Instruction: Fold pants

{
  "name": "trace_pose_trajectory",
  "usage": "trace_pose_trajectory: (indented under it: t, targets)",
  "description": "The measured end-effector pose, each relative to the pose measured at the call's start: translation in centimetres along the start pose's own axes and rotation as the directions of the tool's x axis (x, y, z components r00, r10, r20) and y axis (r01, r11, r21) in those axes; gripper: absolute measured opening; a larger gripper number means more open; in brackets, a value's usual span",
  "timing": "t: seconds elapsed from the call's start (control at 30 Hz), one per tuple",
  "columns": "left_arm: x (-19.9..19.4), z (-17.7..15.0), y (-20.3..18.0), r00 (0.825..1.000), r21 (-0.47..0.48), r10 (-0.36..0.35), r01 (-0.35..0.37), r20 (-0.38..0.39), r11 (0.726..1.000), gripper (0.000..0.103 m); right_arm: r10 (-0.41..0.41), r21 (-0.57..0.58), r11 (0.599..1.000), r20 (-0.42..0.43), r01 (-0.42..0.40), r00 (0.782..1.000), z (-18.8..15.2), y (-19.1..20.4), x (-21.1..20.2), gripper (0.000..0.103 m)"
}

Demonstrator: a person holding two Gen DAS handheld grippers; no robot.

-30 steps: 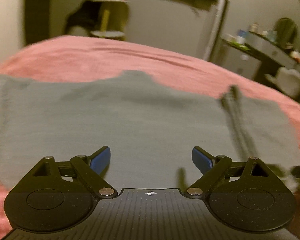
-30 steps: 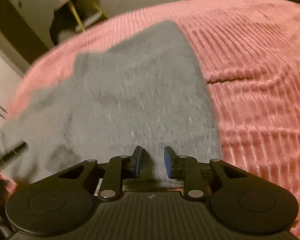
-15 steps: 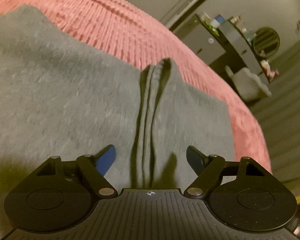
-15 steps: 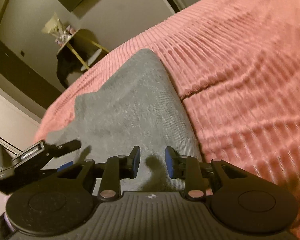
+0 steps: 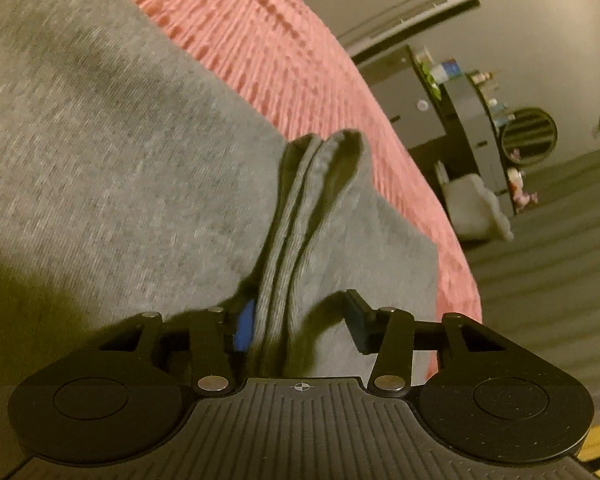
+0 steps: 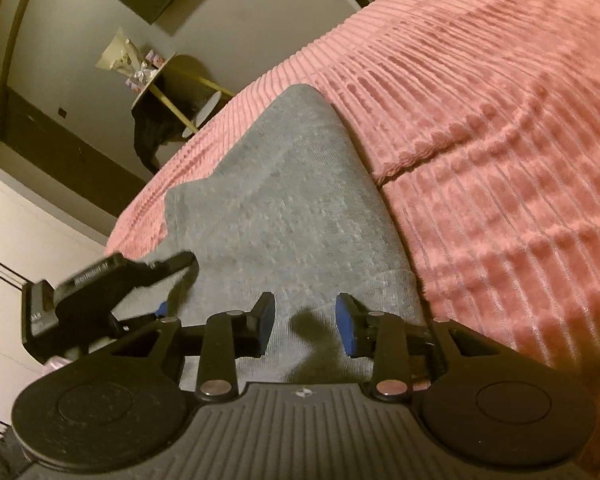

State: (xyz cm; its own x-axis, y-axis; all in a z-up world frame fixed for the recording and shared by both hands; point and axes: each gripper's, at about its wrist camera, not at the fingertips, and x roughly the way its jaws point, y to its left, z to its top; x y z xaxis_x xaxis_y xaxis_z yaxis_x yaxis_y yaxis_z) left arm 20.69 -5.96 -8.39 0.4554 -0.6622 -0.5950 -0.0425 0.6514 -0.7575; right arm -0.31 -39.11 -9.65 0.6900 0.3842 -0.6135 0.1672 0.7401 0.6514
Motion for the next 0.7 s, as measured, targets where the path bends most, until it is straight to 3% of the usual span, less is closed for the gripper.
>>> trace_pose_trajectory:
  t: [0.03, 0.1, 0.27, 0.43, 0.47, 0.57, 0.7]
  targets:
    - [-0.1, 0.0, 0.0, 1.000, -0.014, 0.007, -0.007, 0.003, 1.000, 0.017, -0.011, -0.021, 1.000, 0.006, 0.011, 1.000, 0.0, 0.4, -0.1, 0.034]
    - [-0.5, 0.1, 0.1, 1.000, -0.029, -0.011, 0.011, 0.007, 1.000, 0.017, -0.027, -0.061, 0.998, 0.046, 0.030, 0.999, 0.1, 1.1, -0.7, 0.034]
    - [-3.9, 0.3, -1.1, 0.998, 0.062, -0.038, 0.035, 0.046, 0.997, 0.017, -0.064, -0.131, 0.988, 0.114, 0.079, 0.991, 0.6, 2.5, -1.5, 0.034]
    - [-8.3, 1.5, -0.6, 0.985, 0.169, 0.070, -0.096, 0.155, 0.981, 0.017, -0.079, -0.210, 0.973, 0.099, 0.098, 0.992, 0.9, 4.2, -0.5, 0.034]
    - [-9.1, 1.7, -0.2, 0.978, 0.196, 0.101, -0.137, 0.183, 0.971, 0.018, -0.079, -0.226, 0.969, 0.089, 0.097, 0.993, 0.9, 4.6, -0.2, 0.034]
    - [-9.6, 2.0, 1.1, 0.970, 0.207, 0.172, -0.207, 0.174, 0.956, 0.029, -0.080, -0.250, 0.964, 0.067, 0.095, 0.995, 1.0, 5.5, 0.8, 0.034]
    - [-9.0, 2.8, 1.9, 0.962, 0.162, 0.194, -0.226, 0.192, 0.960, 0.056, -0.059, -0.274, 0.958, 0.086, 0.081, 0.995, 1.4, 6.9, 1.6, 0.034]
